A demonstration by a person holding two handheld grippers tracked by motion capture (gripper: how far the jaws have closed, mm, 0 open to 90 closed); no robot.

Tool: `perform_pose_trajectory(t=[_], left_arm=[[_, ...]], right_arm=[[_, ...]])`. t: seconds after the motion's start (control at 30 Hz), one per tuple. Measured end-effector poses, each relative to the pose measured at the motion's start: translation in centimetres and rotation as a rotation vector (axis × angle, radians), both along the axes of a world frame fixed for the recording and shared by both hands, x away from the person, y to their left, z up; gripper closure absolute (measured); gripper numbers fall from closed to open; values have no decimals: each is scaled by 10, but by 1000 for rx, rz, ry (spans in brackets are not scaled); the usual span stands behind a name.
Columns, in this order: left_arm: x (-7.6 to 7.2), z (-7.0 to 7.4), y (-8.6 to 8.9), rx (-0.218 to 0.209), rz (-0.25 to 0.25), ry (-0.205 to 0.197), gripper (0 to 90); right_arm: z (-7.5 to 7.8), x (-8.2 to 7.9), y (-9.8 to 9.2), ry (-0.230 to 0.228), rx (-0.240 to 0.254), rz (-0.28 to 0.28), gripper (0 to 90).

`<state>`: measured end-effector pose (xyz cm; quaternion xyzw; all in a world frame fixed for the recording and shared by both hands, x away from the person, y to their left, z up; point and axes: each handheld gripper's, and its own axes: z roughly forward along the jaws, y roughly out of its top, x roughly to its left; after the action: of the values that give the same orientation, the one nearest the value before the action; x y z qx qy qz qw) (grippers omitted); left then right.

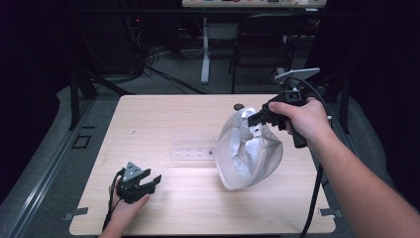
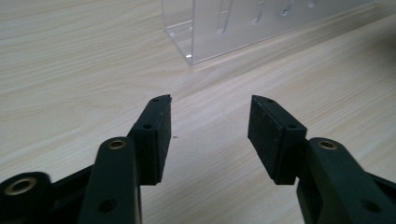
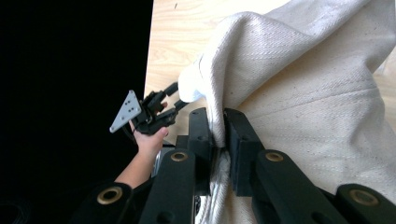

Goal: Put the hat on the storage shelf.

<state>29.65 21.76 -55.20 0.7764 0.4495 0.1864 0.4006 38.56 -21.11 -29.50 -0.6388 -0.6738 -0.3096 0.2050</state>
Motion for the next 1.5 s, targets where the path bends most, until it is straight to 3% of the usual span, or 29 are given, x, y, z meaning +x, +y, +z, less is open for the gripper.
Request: perform_pose_trajectory(t=[0.13, 0.27, 0.37, 0.5, 0.6, 0.8, 1.03, 1.07, 1.27, 1.4, 1.5], left_arm=[[-1, 5, -7, -39, -10, 0, 507], [0, 7, -16, -38, -28, -8, 431], [0, 12, -26, -27, -53, -25, 426], [1, 17, -36, -51, -76, -18, 420], [0, 21, -45, -26, -100, -20, 525], [2, 27, -59, -7, -113, -16, 586], [5, 34, -77, -8, -126, -45, 562], [5, 36, -85, -7, -158, -51, 531], [4, 41, -105, 1, -227, -72, 473], [6, 44, -111, -10, -227, -70, 490], [6, 50, -120, -11, -245, -94, 544]], right_arm=[[2, 5, -1, -12, 3, -18, 821], [4, 9, -2, -17, 7, -31, 821], [5, 12, -3, -33, 13, -25, 821], [6, 16, -3, -40, 23, -41, 821], [6, 18, -2, -41, 24, -41, 821], [7, 22, 0, -48, 16, -58, 821], [6, 24, 1, -54, 22, -67, 821], [7, 25, 0, -52, 18, -60, 821], [8, 28, 3, -58, 29, -73, 821], [8, 30, 6, -59, 23, -69, 821], [9, 32, 8, -61, 24, -73, 821]])
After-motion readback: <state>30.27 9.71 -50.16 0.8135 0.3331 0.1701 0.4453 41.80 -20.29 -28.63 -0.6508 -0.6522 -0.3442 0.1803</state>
